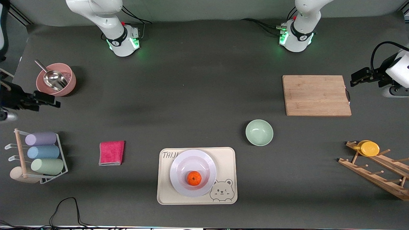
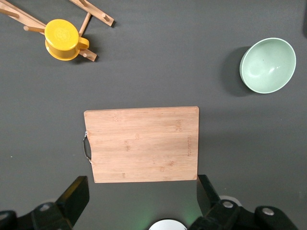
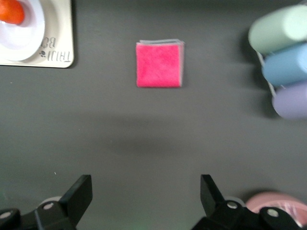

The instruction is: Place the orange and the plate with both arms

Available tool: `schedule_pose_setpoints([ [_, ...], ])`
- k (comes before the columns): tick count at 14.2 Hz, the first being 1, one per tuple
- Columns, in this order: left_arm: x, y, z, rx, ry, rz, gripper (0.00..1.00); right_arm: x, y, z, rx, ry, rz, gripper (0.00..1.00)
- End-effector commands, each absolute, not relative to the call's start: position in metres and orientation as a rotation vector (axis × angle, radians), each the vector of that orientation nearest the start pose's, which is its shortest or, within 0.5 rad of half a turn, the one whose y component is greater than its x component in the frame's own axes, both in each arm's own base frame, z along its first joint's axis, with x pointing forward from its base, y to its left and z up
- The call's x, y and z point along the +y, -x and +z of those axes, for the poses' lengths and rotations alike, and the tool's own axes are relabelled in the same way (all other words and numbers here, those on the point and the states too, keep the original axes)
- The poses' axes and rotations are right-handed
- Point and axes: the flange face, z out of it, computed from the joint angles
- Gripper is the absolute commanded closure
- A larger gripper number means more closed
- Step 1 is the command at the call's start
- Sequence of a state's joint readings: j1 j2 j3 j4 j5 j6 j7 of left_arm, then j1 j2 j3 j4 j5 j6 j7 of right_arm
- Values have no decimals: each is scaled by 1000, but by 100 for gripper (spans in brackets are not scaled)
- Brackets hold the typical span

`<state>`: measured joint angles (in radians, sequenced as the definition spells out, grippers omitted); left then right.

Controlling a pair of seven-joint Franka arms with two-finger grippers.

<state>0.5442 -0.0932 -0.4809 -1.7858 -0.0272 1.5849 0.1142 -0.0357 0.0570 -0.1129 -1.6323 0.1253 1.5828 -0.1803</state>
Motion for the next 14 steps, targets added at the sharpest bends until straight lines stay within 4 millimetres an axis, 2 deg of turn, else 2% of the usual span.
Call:
schedule_pose_setpoints([
  [1, 18, -515, 573, 54, 3117, 164, 0, -53, -555, 592, 52, 3080, 153, 0],
  [4, 19, -515, 573, 52, 3118, 159, 0, -38, -556, 601, 97, 3113, 140, 0],
  [7, 21, -515, 573, 47, 3118, 161, 0, -24, -559, 598, 89, 3119, 129, 0],
  [14, 21, -515, 574, 44, 3118, 159, 0, -30, -565, 592, 87, 3133, 96, 0],
])
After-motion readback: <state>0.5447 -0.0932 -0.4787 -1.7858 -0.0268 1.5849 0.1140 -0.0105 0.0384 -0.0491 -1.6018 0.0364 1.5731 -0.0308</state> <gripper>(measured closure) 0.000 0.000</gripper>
